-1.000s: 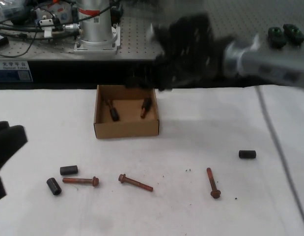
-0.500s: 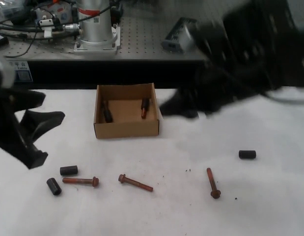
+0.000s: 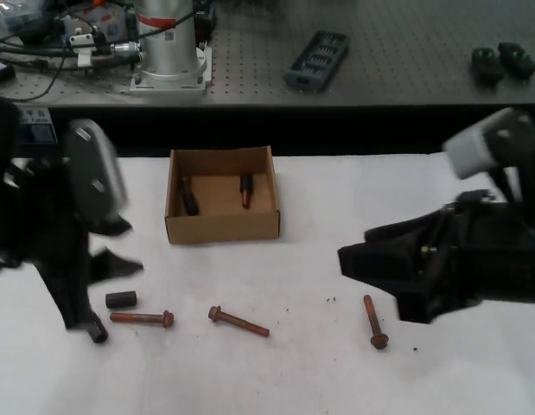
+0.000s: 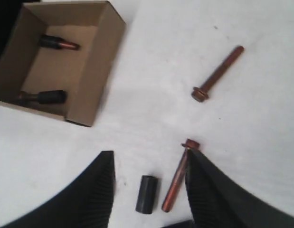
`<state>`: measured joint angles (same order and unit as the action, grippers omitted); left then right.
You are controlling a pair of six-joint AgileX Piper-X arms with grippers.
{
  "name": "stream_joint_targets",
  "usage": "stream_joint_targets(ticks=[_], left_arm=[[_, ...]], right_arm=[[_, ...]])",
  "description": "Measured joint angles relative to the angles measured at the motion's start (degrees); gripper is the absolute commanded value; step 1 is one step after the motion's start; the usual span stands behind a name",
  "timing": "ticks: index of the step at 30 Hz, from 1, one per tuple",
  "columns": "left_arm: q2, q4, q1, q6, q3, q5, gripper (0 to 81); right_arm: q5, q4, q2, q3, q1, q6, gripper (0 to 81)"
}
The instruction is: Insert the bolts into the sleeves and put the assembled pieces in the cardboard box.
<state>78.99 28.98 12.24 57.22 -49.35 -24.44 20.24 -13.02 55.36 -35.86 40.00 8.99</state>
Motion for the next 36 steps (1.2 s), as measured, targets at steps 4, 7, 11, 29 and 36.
stream_joint_targets(ticks=[4,7,11,29,36], left_arm=[[6.01,3.58,4.75,6.69,-0.17,7.25,34.8],[8.79,4.09,5.91,8.20,-0.67,9.84,34.7],[14.59,5.47,6.23,10.04,-3.70,13.60,30.3],[26.24,16.61,6.13,19.99,-16.51,17.93,28.5],[28.03,18.25,6.13,20.78,-16.82,16.63,28.5]], right_arm=[[0.00,-0.49,-3.91,1.33,0.00,0.41,33.4],[0.00,-3.20,-5.98,1.95,0.00,0.54,33.4],[0.34,-9.71,-8.12,2.00,0.00,0.85,33.4],[0.54,-12.38,-10.81,2.10,0.00,0.85,33.4],[0.54,-12.38,-10.81,2.10,0.00,0.85,33.4]])
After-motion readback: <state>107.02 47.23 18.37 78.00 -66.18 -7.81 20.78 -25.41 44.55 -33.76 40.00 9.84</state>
